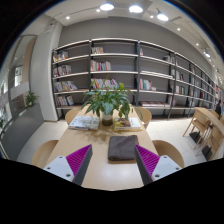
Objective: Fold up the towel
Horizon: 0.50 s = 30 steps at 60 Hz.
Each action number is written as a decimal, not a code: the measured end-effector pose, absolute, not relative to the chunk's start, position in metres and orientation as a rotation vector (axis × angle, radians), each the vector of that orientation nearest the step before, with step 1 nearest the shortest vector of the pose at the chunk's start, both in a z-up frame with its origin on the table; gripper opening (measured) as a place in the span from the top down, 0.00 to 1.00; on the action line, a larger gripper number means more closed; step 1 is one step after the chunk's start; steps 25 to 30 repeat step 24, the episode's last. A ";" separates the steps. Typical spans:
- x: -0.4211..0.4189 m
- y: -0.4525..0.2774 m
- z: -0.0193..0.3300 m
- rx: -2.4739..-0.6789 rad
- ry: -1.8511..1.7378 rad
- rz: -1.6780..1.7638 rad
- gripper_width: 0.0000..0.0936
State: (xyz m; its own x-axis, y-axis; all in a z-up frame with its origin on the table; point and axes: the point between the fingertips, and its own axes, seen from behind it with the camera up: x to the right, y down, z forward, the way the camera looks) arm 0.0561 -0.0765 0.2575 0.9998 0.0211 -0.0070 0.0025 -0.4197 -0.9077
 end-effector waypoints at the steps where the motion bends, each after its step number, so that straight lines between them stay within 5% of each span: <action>1: 0.054 -0.081 0.257 -2.007 -0.018 0.022 0.10; 30: 0.025 -0.143 0.260 -2.024 -0.032 -0.005 0.10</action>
